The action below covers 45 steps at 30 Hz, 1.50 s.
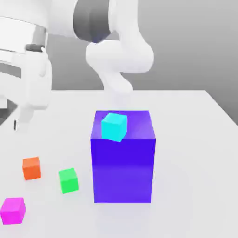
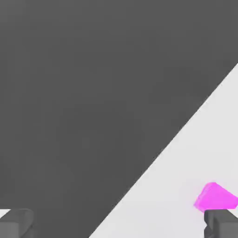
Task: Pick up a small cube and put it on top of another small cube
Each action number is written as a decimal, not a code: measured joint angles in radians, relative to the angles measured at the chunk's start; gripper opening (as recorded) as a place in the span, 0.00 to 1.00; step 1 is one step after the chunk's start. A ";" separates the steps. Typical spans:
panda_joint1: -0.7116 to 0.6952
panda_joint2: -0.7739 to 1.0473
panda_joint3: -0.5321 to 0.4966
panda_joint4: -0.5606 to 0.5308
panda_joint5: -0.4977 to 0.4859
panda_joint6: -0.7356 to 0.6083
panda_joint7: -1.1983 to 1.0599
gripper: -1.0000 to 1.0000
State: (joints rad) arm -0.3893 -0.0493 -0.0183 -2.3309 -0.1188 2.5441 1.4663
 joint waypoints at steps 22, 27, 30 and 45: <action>-0.141 0.536 -0.028 0.015 0.184 0.259 0.169 0.00; -0.127 0.380 -0.043 -0.029 0.157 0.146 0.181 0.00; -0.106 0.276 -0.048 -0.126 0.101 0.136 0.172 0.00; -0.023 -0.036 -0.040 -0.545 0.105 0.248 -0.052 0.00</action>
State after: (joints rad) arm -0.4122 -0.0853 -0.0582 -2.8764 -0.0135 2.7924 1.4146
